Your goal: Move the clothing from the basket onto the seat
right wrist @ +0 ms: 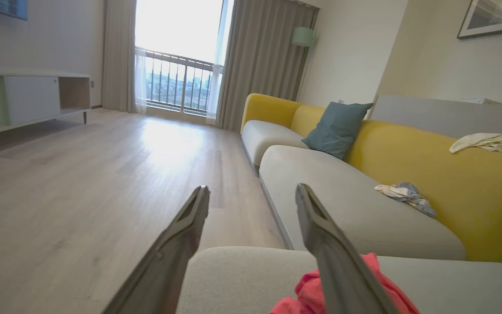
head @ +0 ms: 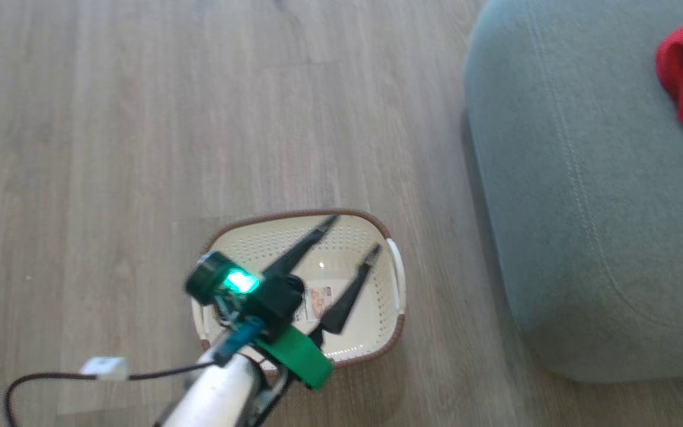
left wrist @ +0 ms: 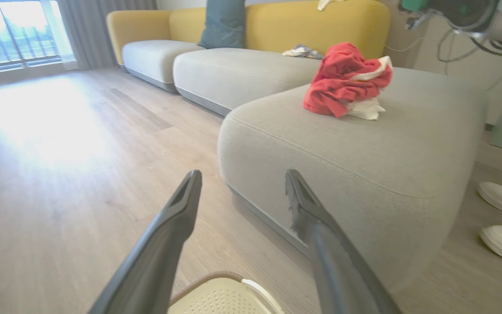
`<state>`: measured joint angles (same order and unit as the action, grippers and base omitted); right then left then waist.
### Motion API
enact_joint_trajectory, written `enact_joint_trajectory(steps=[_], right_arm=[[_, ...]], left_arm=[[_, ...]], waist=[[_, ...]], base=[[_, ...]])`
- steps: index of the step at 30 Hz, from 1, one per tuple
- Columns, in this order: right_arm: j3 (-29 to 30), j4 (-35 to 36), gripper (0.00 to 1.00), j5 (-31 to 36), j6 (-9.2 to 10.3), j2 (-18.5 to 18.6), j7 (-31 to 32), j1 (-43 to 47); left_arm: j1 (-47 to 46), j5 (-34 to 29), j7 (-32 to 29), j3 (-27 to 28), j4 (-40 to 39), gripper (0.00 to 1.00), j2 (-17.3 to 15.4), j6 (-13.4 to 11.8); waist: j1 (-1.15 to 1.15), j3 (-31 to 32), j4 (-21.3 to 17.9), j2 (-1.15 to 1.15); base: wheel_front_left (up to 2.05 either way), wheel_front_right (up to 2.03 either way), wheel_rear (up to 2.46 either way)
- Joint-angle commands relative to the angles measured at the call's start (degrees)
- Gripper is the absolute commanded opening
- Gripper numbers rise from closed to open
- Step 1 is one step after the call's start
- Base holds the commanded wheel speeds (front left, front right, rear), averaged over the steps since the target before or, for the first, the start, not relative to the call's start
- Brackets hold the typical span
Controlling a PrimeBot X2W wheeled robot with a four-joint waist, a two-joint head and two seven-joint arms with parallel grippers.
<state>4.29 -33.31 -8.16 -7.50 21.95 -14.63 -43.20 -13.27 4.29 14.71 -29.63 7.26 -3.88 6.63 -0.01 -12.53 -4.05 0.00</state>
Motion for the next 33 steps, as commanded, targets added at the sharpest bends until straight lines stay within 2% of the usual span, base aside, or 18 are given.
enact_joint_trajectory(steps=[1, 7, 14, 17, 22, 27, 33], right_arm=[[-1.4, 5.1, 1.0, -2.0, 0.01, 0.8, -0.4, 2.5], [-3.2, 19.3, 1.0, -7.0, 0.01, -0.7, -0.4, 15.3], [-2.9, 26.0, 1.0, -8.6, 0.01, -6.0, -0.4, 26.0], [-3.4, 26.6, 1.0, -9.0, 0.01, -8.6, -0.4, 29.3], [-3.1, 25.8, 1.0, -10.0, 0.01, -12.2, -0.4, 32.9], [-2.6, 24.4, 1.0, -8.2, 0.01, -15.3, -0.4, 36.4], [-3.3, 22.2, 1.0, -5.5, 0.01, -17.0, -0.4, 39.0]], left_arm=[[-0.5, 0.8, 0.3, 3.6, -2.6, 1.0, 0.3, -0.6], [1.2, 0.6, 0.3, 9.7, -4.5, 1.0, 0.7, -1.5], [3.3, 1.6, 0.3, 16.1, -6.5, 1.0, 1.0, -5.5], [4.4, 4.7, 0.3, 17.6, -7.3, 1.0, 1.0, -7.7], [5.8, 5.9, 0.3, 18.3, -6.1, 1.0, 1.0, -8.6], [7.7, 6.9, 0.3, 19.4, -4.7, 1.0, 1.0, -10.8], [8.8, 6.0, 0.3, 18.7, -3.2, 1.0, 1.0, -11.0]], waist=[[0.01, 1.8, 2.2, 0.0], [0.01, 4.0, 6.3, 0.0], [0.01, 6.1, 11.5, 0.0], [0.01, 6.8, 13.5, 0.0], [0.01, 7.9, 15.8, 0.0], [0.01, 8.9, 17.3, 0.0], [0.01, 9.7, 17.7, 0.0]], base=[[0.0, 0.0, 0.0], [0.0, 0.0, 0.0], [0.0, 0.0, 0.0], [0.0, 0.0, 0.0], [0.0, 0.0, 0.0], [0.0, 0.0, 0.0], [0.0, 0.0, 0.0]])
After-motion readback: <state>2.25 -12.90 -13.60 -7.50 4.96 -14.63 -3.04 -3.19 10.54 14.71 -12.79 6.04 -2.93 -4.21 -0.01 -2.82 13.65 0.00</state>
